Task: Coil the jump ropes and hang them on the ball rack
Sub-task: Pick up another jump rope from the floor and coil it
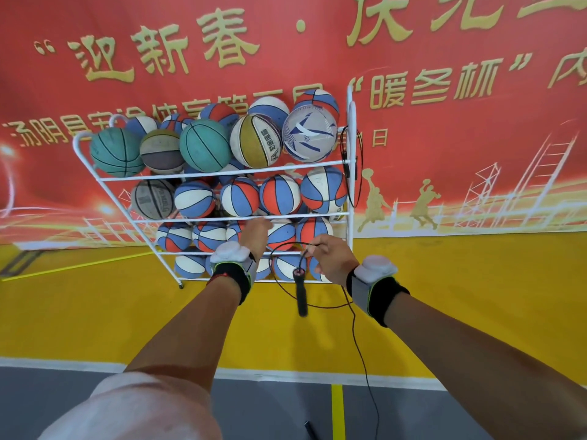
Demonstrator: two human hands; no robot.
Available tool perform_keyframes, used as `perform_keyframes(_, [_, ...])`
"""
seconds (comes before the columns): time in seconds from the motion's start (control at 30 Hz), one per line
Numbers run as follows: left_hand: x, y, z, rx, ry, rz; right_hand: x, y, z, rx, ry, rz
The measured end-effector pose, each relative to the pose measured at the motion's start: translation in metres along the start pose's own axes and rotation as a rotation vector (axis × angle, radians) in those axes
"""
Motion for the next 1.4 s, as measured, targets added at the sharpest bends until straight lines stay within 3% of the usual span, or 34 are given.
perform_keyframes(0.07, [0.027,-0.007,-0.011,0.068,0.327,0.023,0.000,-0.005,0.002,-0.017,0.021,-0.041])
perform_keyframes(0.13, [0.043,-0.010,-0.026,0.073,0.519,0.149,-0.001,-0.007,0.004,-0.004,0.055,-0.070])
perform_keyframes(0.33, [0.053,0.001,-0.044,-0.100,0.721,0.231,-0.011,0.000,-0.002,0.032,0.093,-0.084])
perform_keyframes(0.5, [0.053,-0.001,-0.044,-0.122,0.641,0.218,-0.019,-0.008,-0.002,0.060,0.045,-0.048])
perform_keyframes(0.73, [0.048,-0.020,-0.056,-0.207,0.761,0.036,-0.035,-0.031,0.001,0.019,0.021,-0.086])
perform_keyframes(0.83, [0.040,-0.036,-0.053,-0.291,0.778,-0.183,-0.046,-0.038,0.002,-0.043,0.022,-0.238])
perform_keyframes(0.97, [0.021,-0.067,-0.042,-0.308,0.744,-0.520,-0.056,-0.063,0.004,0.061,-0.013,-0.348])
perform_keyframes(1.1, [0.000,-0.096,-0.035,-0.319,0.821,-0.801,-0.053,-0.080,0.002,0.171,0.102,-0.596])
perform_keyframes(1.2, [-0.016,-0.114,-0.033,-0.302,0.914,-0.993,-0.043,-0.104,0.001,0.248,0.243,-0.647])
perform_keyframes(1.27, [-0.027,-0.124,-0.033,-0.306,1.006,-1.105,-0.035,-0.154,0.020,0.142,0.319,-0.651])
perform_keyframes(1.33, [-0.040,-0.137,-0.031,-0.288,1.051,-1.160,-0.021,-0.189,0.025,0.174,0.457,-0.559])
perform_keyframes(1.4, [-0.055,-0.154,-0.031,-0.224,1.031,-1.189,-0.011,-0.186,0.011,0.286,0.572,-0.700])
Point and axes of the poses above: each hand's wrist, its own z-axis towards the middle knuckle, its own x-axis out of the palm, y = z × x, the point moved 4 cm from there along z, towards the middle knuckle, and after that the axes turned 9 degrees about -y, right-handed, at the moved point
